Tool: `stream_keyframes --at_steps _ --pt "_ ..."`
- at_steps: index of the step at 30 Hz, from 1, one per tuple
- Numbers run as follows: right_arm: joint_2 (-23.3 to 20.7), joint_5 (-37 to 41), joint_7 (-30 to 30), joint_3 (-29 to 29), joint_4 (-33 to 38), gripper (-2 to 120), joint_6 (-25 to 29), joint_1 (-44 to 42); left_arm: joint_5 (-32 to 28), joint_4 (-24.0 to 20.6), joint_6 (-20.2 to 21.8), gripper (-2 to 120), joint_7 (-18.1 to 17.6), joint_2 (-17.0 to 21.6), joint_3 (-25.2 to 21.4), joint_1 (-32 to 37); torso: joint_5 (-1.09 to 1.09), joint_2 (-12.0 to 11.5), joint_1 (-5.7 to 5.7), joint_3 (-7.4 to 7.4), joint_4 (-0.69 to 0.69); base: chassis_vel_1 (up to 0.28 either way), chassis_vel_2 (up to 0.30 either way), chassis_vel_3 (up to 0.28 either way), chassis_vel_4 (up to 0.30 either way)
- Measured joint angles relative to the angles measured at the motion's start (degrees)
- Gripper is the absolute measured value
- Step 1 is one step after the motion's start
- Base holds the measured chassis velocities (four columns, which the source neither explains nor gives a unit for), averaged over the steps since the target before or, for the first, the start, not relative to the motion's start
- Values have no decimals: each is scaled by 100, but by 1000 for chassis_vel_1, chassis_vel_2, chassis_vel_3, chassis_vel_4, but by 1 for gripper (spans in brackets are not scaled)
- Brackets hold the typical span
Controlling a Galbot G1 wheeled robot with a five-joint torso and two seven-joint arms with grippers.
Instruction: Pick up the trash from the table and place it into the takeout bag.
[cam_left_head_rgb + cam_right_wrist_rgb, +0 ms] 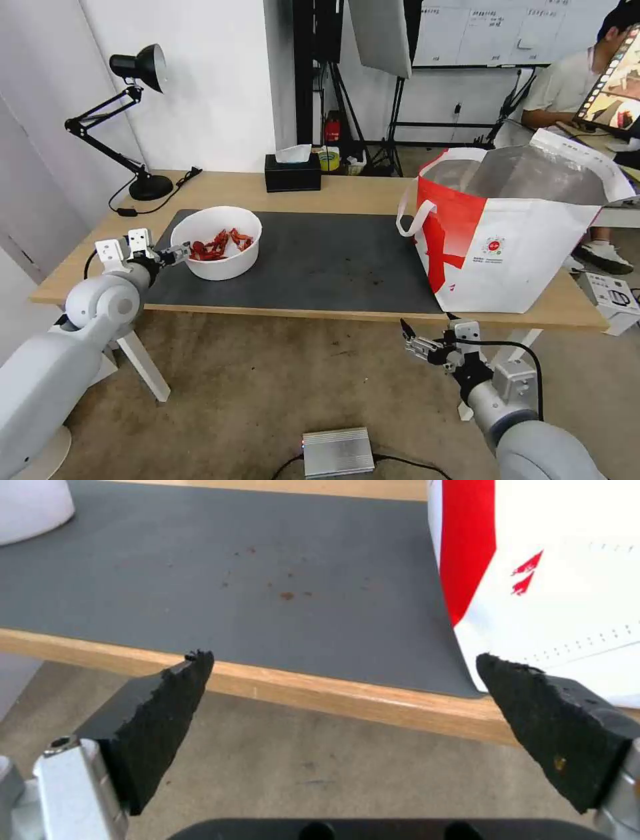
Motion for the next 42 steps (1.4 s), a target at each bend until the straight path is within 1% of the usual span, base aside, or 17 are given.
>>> stream_keyframes --at_steps 8,11,12,15,16,17,18,22,23,26,27,30,31,34,35,37,42 --pt "0 0 0 0 0 100 0 0 -3 -37 9 100 20 -4 29 21 1 0 0 0 0 0 0 0 0" --pt "0 0 0 0 0 100 0 0 -7 -38 15 89 31 -3 50 13 0 0 0 0 0 0 0 0 0" --pt "0 0 0 0 0 100 0 0 -7 -38 15 89 31 -3 50 13 0 0 0 0 0 0 0 0 0" --pt "0 0 0 0 0 100 0 0 -25 -51 50 75 44 -2 60 5 1 0 0 0 0 0 0 0 0" --pt "0 0 0 0 0 100 0 0 -25 -51 50 75 44 -2 60 5 1 0 0 0 0 0 0 0 0" --pt "0 0 0 0 0 100 0 0 -37 -62 77 68 56 -2 61 6 1 0 0 0 0 0 0 0 0" --pt "0 0 0 0 0 100 0 0 -37 -62 77 68 56 -2 61 6 1 0 0 0 0 0 0 0 0" --pt "0 0 0 0 0 100 0 0 -48 -72 108 48 62 18 62 8 0 0 0 0 0 0 0 0 0" --pt "0 0 0 0 0 100 0 0 -48 -72 108 48 62 18 62 8 0 0 0 0 0 0 0 0 0" --pt "0 0 0 0 0 100 0 0 -48 -71 116 33 61 32 62 7 0 0 0 0 0 0 0 0 0" --pt "0 0 0 0 0 100 0 0 -48 -71 116 33 61 32 62 7 0 0 0 0 0 0 0 0 0" --pt "0 0 0 0 0 100 0 0 -48 -70 118 18 59 34 63 12 -1 0 0 0 0 0 0 0 0" --pt "0 0 0 0 0 100 0 0 -48 -70 118 18 59 34 63 12 -1 0 0 0 0 0 0 0 0" --pt "0 0 0 0 0 100 0 0 -44 -76 115 5 77 35 62 20 -1 0 0 0 0 0 0 0 0" --pt "0 0 0 0 0 100 0 0 -44 -76 115 5 77 35 62 20 -1 0 0 0 0 0 0 0 0" --pt "0 0 0 0 0 100 0 0 -42 -89 112 0 78 38 56 25 0 0 0 0 -1 0 0 0 0" --pt "0 0 0 0 0 100 0 0 -40 -140 100 0 76 60 18 47 0 0 0 0 0 0 0 0 0"
